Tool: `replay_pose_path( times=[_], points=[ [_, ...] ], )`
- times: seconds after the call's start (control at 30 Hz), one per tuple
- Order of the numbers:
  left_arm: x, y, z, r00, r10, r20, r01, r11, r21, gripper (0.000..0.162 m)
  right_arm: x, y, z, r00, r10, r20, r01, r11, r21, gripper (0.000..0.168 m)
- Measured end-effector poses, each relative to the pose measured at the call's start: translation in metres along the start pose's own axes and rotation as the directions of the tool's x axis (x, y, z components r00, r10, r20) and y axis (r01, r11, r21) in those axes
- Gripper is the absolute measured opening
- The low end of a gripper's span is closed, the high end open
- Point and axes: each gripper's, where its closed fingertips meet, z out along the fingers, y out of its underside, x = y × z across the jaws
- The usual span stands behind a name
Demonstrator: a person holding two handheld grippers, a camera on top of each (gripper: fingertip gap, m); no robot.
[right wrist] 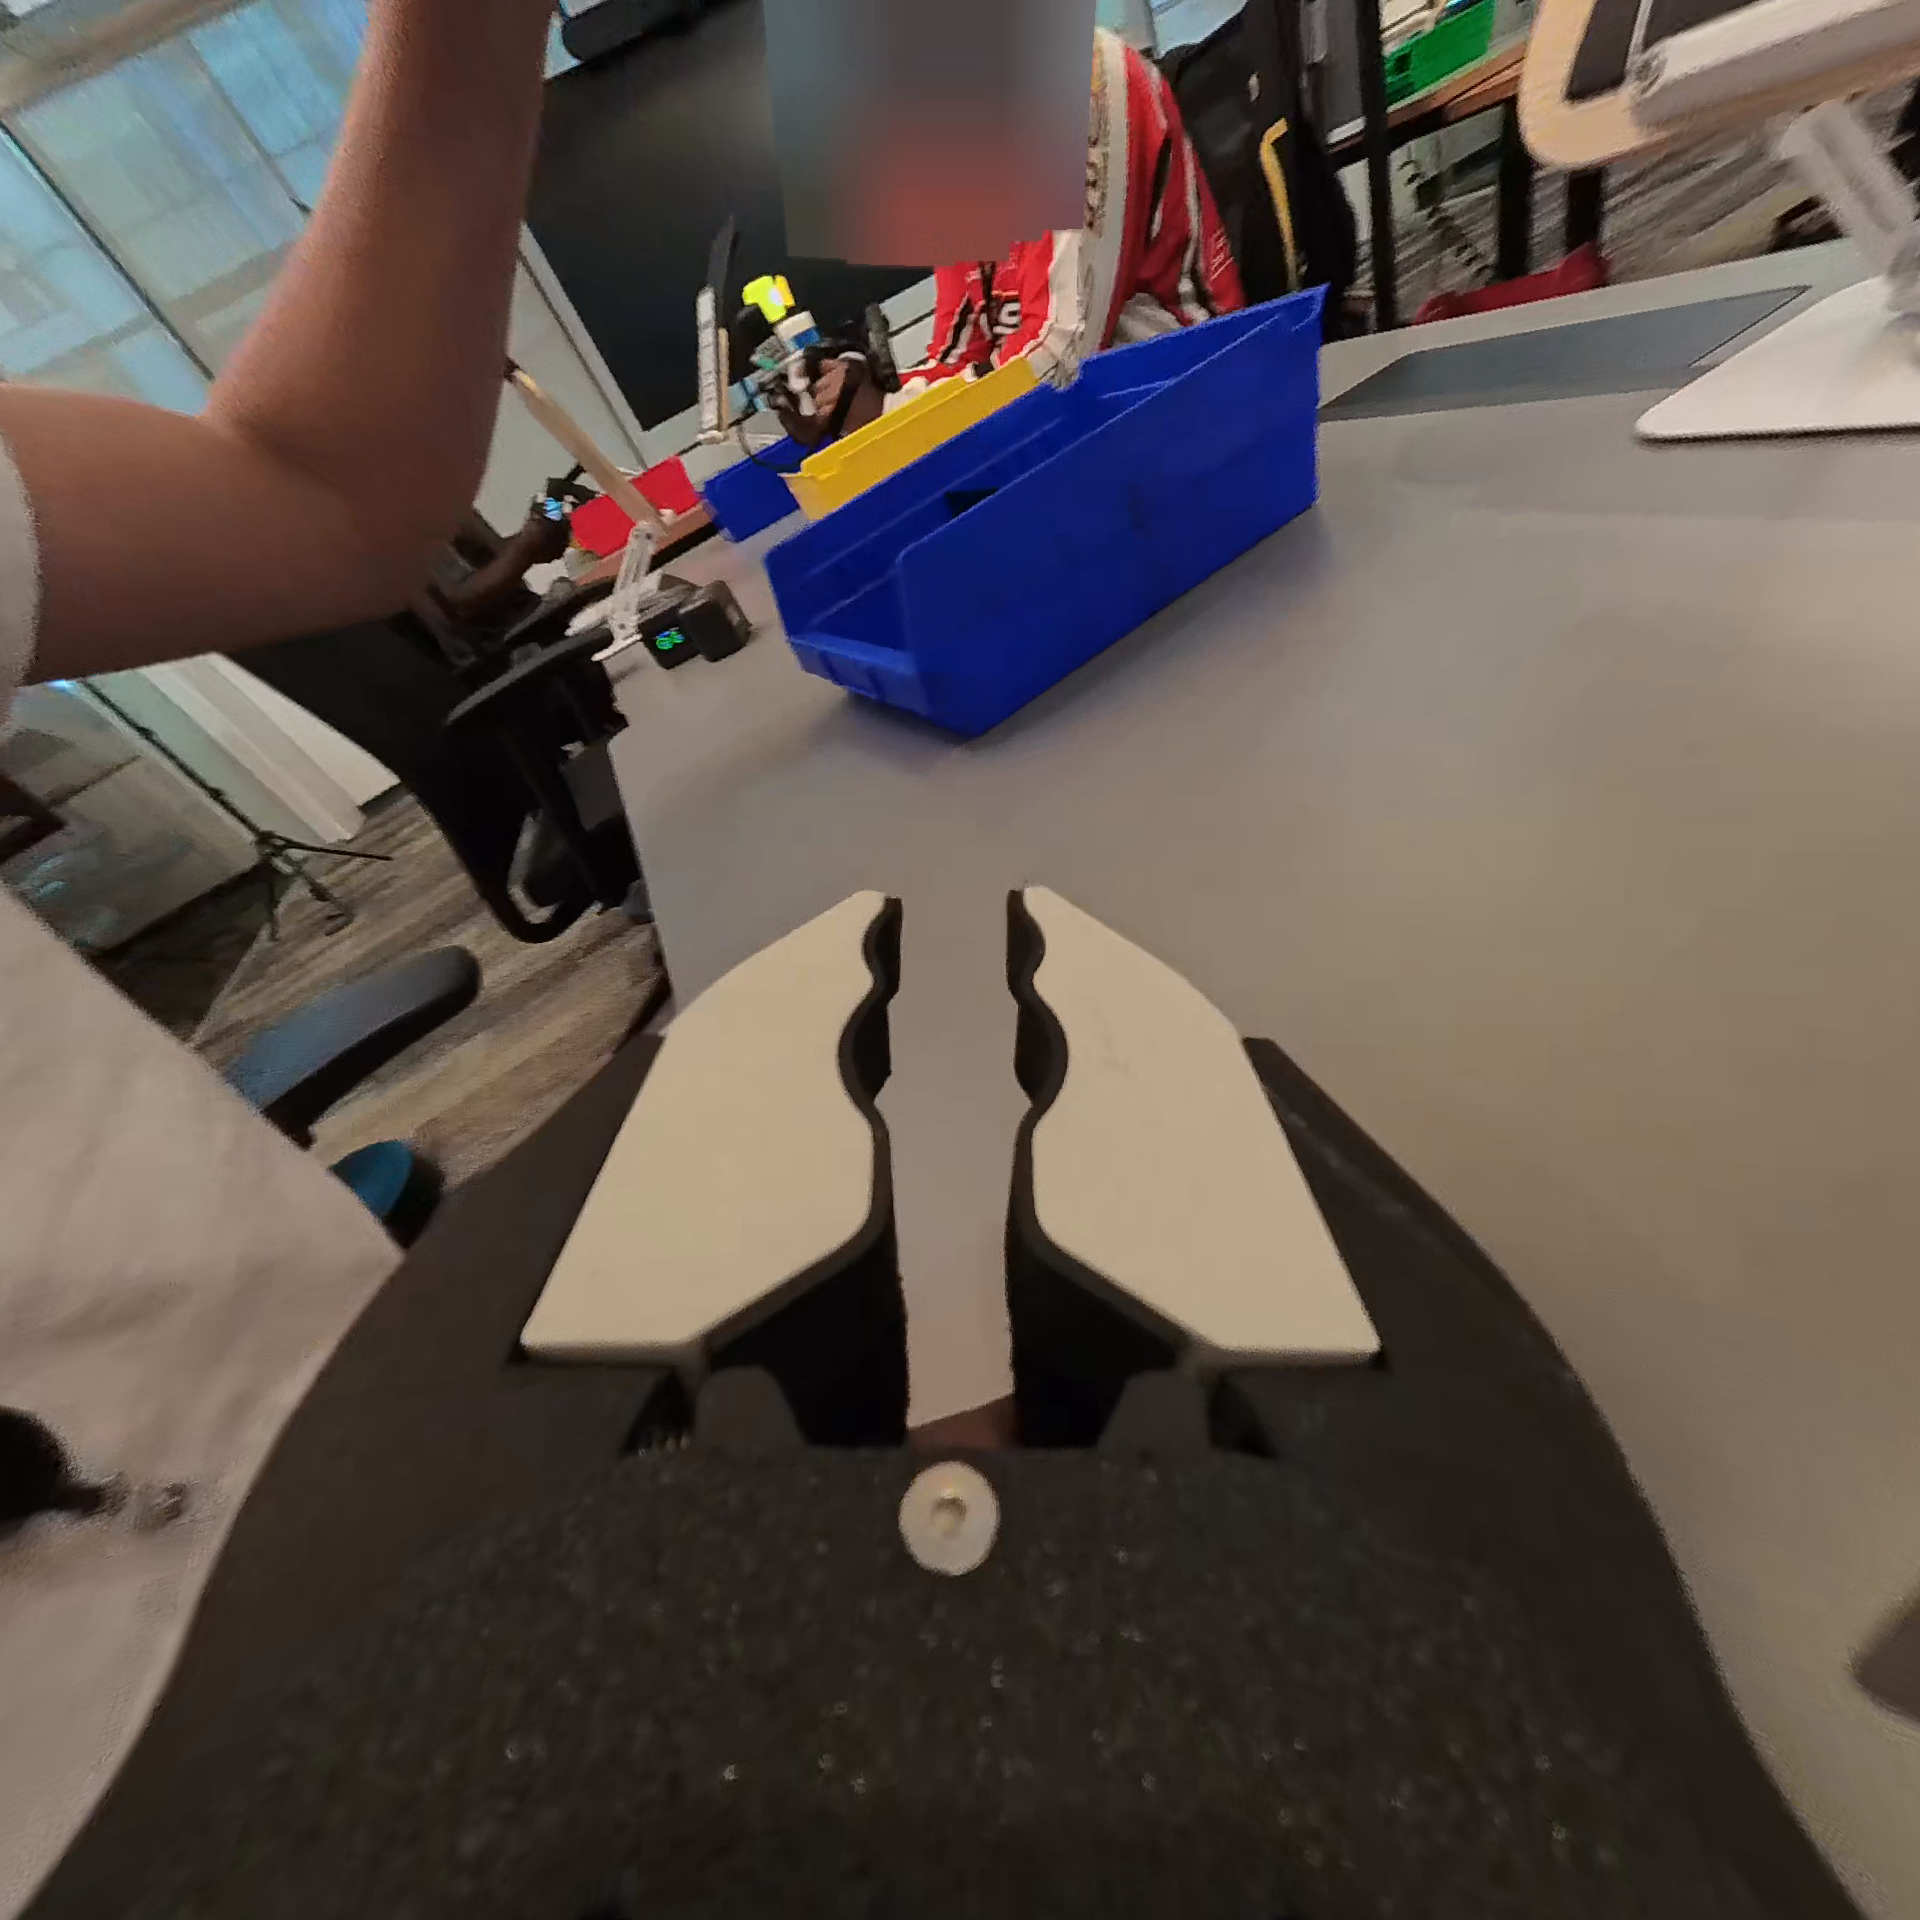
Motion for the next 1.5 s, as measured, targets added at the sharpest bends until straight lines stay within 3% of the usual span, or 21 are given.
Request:
replay_pose_path(
  times=[0.17,0.3,0.4,0.57,0.7,0.77,0.83,0.9,1.0,1.1,1.17,1.33,1.5],
  points=[
    [0.084,-0.077,0.008,0.999,0.05,-0.005,-0.049,0.989,0.141,0.022,0.013,-0.039,-0.001,0.974,-0.182,-0.138,0.187,0.982,0.03,0.024],
    [0.169,-0.124,0.007,0.995,0.07,-0.067,-0.052,0.97,0.237,0.021,0.007,-0.106,0.011,0.88,-0.435,-0.19,0.448,0.894,0.028,0.024],
    [0.211,-0.145,0.005,0.992,0.077,-0.095,-0.05,0.964,0.262,0.022,0.014,-0.142,0.024,0.818,-0.529,-0.225,0.547,0.837,0.02,0.023],
    [0.247,-0.155,0.001,0.989,0.019,-0.146,0.022,0.962,0.272,0.021,0.022,-0.12,0.053,0.782,-0.607,-0.143,0.596,0.794,-0.117,0.027],
    [0.261,-0.151,0.001,0.99,0.003,-0.138,0.031,0.97,0.242,0.021,0.024,-0.104,0.067,0.737,-0.662,-0.138,0.648,0.749,-0.135,0.01],
    [0.265,-0.148,-0.002,0.98,-0.095,-0.174,0.133,0.966,0.221,0.023,0.023,-0.1,0.069,0.712,-0.691,-0.129,0.678,0.723,-0.13,0.01],
    [0.266,-0.143,-0.008,0.964,-0.203,-0.171,0.235,0.954,0.189,0.024,0.024,-0.098,0.072,0.634,-0.76,-0.141,0.746,0.65,-0.148,0.01],
    [0.269,-0.138,-0.017,0.907,-0.375,-0.194,0.404,0.903,0.146,0.024,0.031,-0.096,0.076,0.549,-0.819,-0.167,0.799,0.573,-0.183,0.01],
    [0.285,-0.136,-0.029,0.679,-0.662,-0.316,0.709,0.703,0.05,0.022,0.042,-0.084,0.086,0.436,-0.885,-0.162,0.86,0.463,-0.217,0.01],
    [0.29,-0.126,-0.032,0.454,-0.827,-0.331,0.87,0.491,-0.034,0.022,0.046,-0.07,0.094,0.36,-0.92,-0.154,0.89,0.388,-0.241,0.01],
    [0.297,-0.122,-0.033,0.345,-0.874,-0.342,0.917,0.391,-0.076,0.024,0.045,-0.064,0.096,0.342,-0.927,-0.155,0.896,0.372,-0.241,0.01],
    [0.305,-0.117,-0.028,0.288,-0.911,-0.296,0.938,0.331,-0.106,0.034,0.043,-0.057,0.095,0.262,-0.952,-0.16,0.92,0.297,-0.256,0.01],
    [0.308,-0.117,-0.025,0.274,-0.927,-0.256,0.944,0.31,-0.114,0.027,0.041,-0.052,0.096,0.23,-0.961,-0.156,0.929,0.265,-0.26,0.01]
  ],
)
